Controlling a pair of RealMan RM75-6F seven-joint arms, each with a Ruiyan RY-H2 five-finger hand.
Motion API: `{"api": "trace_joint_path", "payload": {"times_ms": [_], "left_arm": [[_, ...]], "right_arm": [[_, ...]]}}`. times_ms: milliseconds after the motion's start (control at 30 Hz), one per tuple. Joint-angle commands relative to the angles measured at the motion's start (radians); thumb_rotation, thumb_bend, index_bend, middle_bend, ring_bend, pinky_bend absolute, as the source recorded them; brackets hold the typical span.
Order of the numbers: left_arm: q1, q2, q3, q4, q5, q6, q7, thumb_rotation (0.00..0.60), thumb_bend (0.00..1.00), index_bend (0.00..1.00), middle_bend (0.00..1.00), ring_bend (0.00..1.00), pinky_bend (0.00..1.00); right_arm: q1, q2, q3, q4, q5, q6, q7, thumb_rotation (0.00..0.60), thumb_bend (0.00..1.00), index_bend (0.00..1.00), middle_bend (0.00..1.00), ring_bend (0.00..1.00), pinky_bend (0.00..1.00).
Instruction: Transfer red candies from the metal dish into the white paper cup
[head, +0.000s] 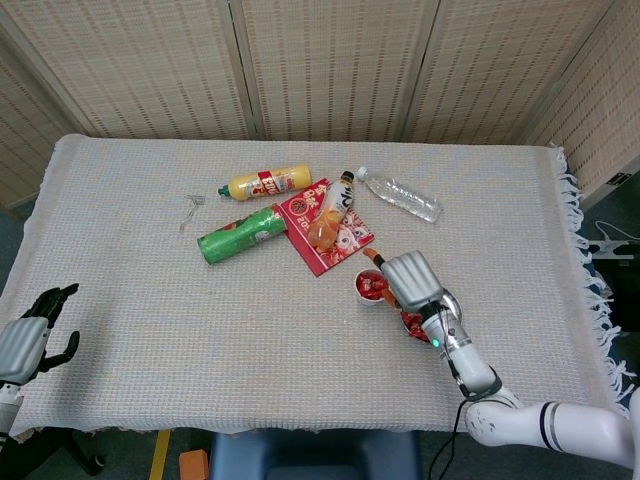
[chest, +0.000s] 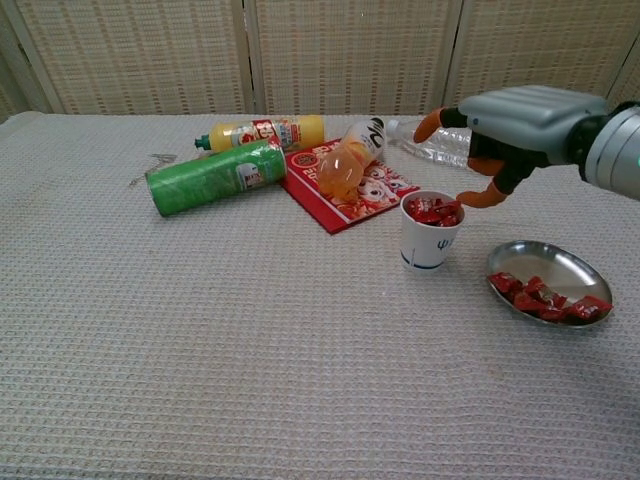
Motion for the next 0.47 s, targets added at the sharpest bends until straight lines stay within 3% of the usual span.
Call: {"api": "trace_joint_path", "payload": {"times_ms": [33,100,200,233,367,467], "left_arm": [[0.010,-0.001,0.001,-0.006,0.016,0.028,0.004,0.600,0.51,0.02,0.10,0.06,0.29],[0.017,-0.008,-0.002,-0.007,0.030,0.060,0.013,0.600,0.51,0.01,0.08,0.06,0.29],[0.035,-0.036,-0.006,0.009,0.070,0.141,0.037,0.600,0.50,0.00,0.03,0.02,0.27],[0.040,-0.045,-0.007,0.018,0.080,0.161,0.043,0.600,0.49,0.00,0.02,0.01,0.26],[0.058,-0.070,-0.009,0.042,0.102,0.220,0.065,0.600,0.47,0.00,0.00,0.00,0.20],[0.070,-0.072,-0.007,0.039,0.111,0.247,0.085,0.600,0.46,0.00,0.00,0.00,0.19]], "right_arm": [[-0.177,0.060,-0.117,-0.018,-0.171,0.241,0.030,0.600,0.24,0.04,0.49,0.44,0.86],[-0.263,0.068,-0.164,-0.010,-0.183,0.346,-0.005,0.600,0.24,0.00,0.27,0.21,0.62],[-0.410,0.047,-0.224,0.050,-0.198,0.504,0.005,0.600,0.24,0.00,0.11,0.04,0.33],[-0.439,0.041,-0.232,0.071,-0.208,0.532,0.029,0.600,0.24,0.00,0.08,0.01,0.25],[-0.518,0.045,-0.241,0.119,-0.226,0.583,0.112,0.600,0.24,0.00,0.04,0.00,0.06],[-0.538,0.089,-0.231,0.089,-0.240,0.586,0.151,0.600,0.24,0.00,0.02,0.00,0.01]]}}
